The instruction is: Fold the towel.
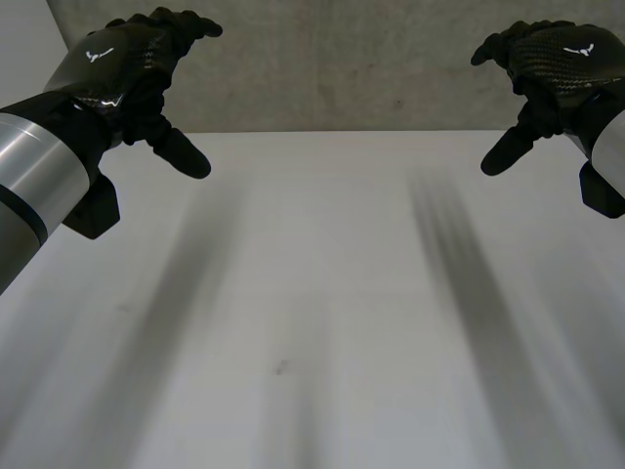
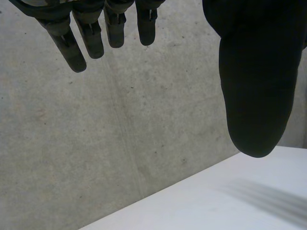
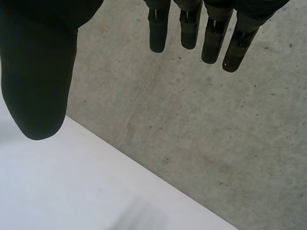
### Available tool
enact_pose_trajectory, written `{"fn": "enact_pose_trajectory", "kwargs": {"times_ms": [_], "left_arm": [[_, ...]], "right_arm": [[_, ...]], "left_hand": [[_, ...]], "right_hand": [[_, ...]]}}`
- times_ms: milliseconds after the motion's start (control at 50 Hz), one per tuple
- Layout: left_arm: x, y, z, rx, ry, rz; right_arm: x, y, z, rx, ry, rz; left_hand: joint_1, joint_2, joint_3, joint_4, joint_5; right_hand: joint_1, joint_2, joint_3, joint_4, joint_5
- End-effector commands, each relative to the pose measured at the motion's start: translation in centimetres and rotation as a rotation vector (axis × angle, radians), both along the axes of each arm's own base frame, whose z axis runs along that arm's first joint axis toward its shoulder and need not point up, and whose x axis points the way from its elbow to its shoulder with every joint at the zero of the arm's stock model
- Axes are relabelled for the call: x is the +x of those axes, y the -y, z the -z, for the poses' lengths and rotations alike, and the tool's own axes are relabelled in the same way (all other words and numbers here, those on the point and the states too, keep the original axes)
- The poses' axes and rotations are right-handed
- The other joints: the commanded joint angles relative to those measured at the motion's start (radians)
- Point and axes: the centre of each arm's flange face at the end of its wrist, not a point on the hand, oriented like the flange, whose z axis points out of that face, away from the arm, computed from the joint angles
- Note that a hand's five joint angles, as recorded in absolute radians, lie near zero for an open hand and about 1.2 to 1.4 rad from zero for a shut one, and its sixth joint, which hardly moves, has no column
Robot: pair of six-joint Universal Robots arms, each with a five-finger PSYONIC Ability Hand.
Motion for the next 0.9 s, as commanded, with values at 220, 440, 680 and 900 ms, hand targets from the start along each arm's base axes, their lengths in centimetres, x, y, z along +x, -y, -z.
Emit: {"fn": "enact_pose_trajectory", "kwargs": {"times_ms": [220, 440, 680, 900], "left_arm": [[0.7, 0.6, -0.5, -0.003, -0.002, -0.030], [1.0, 0.3, -0.4, 0.032, 0.015, -0.035], [1.0, 0.3, -0.5, 0.031, 0.013, -0.033], [1.0, 0.2, -0.5, 0.034, 0.015, -0.032]], "right_arm": [[-0.3, -0.4, -0.4, 0.005, 0.013, 0.005], [-0.2, -0.7, -0.5, 0.050, 0.055, -0.021], [-0.5, -0.9, -0.8, 0.042, 0.057, -0.018], [-0.5, -1.1, -1.0, 0.037, 0.060, -0.020]], "left_hand": [[-0.003, 0.009, 0.006, 0.007, -0.027], [-0.003, 0.009, 0.006, 0.007, -0.027], [0.000, 0.012, 0.009, 0.010, -0.024], [-0.003, 0.009, 0.006, 0.007, -0.027]], "right_hand": [[-0.076, -0.067, -0.043, -0.061, -0.054], [-0.076, -0.067, -0.043, -0.061, -0.054], [-0.076, -0.067, -0.043, -0.061, -0.054], [-0.076, -0.067, -0.043, -0.061, -0.054]]}}
